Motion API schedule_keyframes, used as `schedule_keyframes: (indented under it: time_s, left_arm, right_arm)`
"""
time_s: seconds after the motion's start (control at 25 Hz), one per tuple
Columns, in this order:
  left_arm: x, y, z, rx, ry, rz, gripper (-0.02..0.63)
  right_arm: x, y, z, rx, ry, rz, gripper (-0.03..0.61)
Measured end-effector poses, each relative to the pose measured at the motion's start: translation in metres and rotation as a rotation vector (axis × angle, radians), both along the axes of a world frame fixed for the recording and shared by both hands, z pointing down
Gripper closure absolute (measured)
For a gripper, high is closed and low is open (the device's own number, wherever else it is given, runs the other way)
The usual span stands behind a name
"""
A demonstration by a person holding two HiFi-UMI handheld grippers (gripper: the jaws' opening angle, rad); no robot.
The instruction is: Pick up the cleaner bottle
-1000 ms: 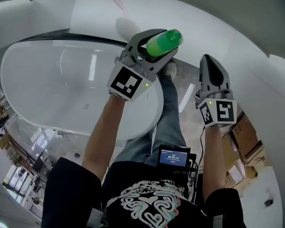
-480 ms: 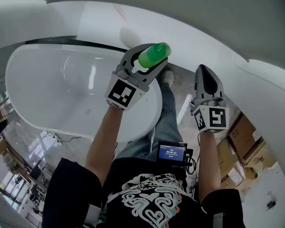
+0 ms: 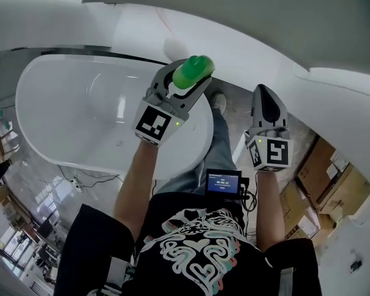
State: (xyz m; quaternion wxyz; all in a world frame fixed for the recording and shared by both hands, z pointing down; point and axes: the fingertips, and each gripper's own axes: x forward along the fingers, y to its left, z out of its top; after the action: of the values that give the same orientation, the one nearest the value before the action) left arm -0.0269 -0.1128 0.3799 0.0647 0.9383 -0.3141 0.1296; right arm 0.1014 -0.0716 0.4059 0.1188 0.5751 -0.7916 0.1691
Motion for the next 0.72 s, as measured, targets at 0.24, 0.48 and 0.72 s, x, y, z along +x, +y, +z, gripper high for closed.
schedule_keyframes:
  time_s: [0.24,0.48,0.72]
  left_arm:
    - [-0.009,0.021,-0.046,0.005,0.047,-0.038,0.414]
    - [-0.018,0.047,-0.085,0.014,0.053,-0.043,0.414]
    - [-0.022,0.062,-0.119,0.031,0.071,-0.057,0.414]
  right_arm:
    - [-0.002,0.022,-0.042,0.036,0.026,0.028,0.552]
    - [-0.005,0.049,-0.082,0.069,0.026,0.061,0.552]
    - [-0.004,0.068,-0.118,0.107,0.028,0.093,0.552]
